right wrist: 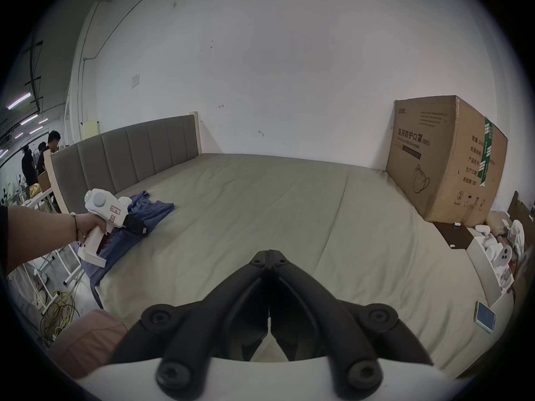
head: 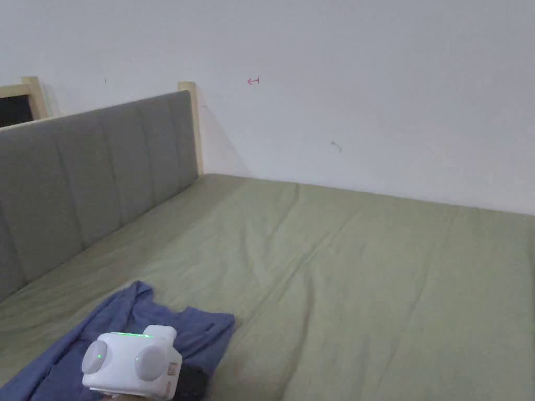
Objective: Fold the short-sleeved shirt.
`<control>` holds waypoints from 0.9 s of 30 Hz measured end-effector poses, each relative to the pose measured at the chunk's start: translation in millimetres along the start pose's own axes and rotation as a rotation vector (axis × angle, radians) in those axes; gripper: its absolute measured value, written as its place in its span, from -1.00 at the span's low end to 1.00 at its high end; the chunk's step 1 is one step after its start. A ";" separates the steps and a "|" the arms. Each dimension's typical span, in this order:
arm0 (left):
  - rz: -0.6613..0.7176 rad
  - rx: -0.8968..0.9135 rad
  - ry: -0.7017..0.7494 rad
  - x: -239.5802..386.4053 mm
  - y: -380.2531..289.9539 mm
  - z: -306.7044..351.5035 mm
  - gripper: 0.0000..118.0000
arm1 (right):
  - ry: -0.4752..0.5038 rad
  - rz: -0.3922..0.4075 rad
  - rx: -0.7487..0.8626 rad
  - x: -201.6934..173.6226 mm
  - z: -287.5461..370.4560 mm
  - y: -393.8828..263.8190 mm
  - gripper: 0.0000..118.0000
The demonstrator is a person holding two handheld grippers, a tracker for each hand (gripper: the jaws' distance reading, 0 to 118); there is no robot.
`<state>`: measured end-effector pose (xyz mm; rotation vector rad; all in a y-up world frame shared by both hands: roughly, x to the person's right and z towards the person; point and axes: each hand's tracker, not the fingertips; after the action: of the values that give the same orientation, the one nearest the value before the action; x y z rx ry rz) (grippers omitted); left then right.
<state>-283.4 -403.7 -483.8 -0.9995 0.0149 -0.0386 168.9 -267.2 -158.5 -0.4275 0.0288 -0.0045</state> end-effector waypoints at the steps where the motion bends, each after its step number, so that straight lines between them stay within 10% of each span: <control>1: -0.010 -0.015 0.008 2.4 -3.0 1.6 1.00 | 0.000 0.001 -0.006 -0.1 -1.7 -0.7 -1.00; 6: -0.038 0.006 0.022 4.1 2.2 8.6 0.87 | 0.010 -0.017 -0.033 1.0 -8.3 -3.4 -1.00; 8: -0.020 -0.008 0.008 6.2 -1.1 22.5 0.18 | 0.012 -0.024 -0.042 0.8 -8.6 -3.1 -1.00; 9: -0.016 0.043 0.000 7.9 -3.8 35.1 -0.63 | 0.016 -0.026 -0.043 0.8 -7.8 -2.7 -1.00; 10: -0.025 0.075 0.018 8.5 -5.2 46.2 -0.92 | 0.022 -0.026 -0.041 0.7 -6.9 -2.3 -1.00; 27: -0.059 0.634 -0.068 -8.6 48.3 325.6 -0.93 | 0.019 -0.074 0.138 23.9 53.8 21.6 -1.00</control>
<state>-280.9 -103.6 -348.5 -0.3663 -0.0844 -0.0585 194.3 -225.5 -119.2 -0.2899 0.0309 -0.0833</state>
